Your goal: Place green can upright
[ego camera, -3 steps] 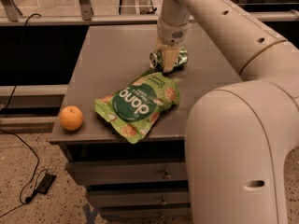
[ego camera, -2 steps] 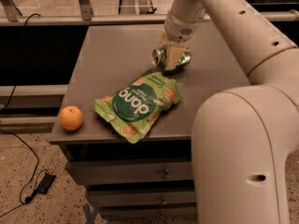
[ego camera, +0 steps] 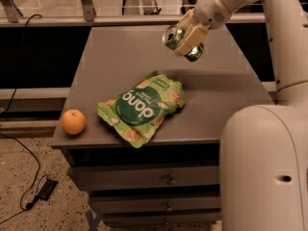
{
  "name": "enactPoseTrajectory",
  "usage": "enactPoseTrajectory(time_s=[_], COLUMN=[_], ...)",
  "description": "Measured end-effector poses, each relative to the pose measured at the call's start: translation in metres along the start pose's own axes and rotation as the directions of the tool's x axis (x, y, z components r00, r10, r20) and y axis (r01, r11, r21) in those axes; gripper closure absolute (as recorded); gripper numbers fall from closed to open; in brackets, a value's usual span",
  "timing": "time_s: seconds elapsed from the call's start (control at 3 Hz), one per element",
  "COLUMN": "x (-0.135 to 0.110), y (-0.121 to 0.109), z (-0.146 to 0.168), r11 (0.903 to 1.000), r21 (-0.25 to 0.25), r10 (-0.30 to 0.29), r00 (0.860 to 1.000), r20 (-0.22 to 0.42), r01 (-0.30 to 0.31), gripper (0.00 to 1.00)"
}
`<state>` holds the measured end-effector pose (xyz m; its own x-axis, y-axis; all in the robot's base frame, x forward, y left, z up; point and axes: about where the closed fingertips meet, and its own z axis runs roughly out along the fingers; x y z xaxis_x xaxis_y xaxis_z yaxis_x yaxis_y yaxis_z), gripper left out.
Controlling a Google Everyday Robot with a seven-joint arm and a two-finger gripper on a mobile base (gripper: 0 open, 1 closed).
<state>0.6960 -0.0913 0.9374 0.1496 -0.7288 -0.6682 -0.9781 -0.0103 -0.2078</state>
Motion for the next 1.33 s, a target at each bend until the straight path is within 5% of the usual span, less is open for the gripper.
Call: enactPoseTrajectory(time_s=[0.33, 0.67, 1.0, 1.33], x=[-0.022, -0.025, -0.011, 0.009], y=[0.003, 0.005, 0.005, 0.023], z=[-0.034, -0.066, -0.094, -0.109], r11=[0.996, 0.9835, 0.956, 0.914], r21=[0.015, 0.002, 0.008, 0.003], r10=[0.081, 0.158, 0.235, 0.317], r00=[0.958, 0.865, 0.784, 0.72], r20=[0.273, 0.477, 0.574, 0.617], r01=[-0.088, -0.181, -0.293, -0.406], gripper=[1.0, 1.0, 1.0, 1.0])
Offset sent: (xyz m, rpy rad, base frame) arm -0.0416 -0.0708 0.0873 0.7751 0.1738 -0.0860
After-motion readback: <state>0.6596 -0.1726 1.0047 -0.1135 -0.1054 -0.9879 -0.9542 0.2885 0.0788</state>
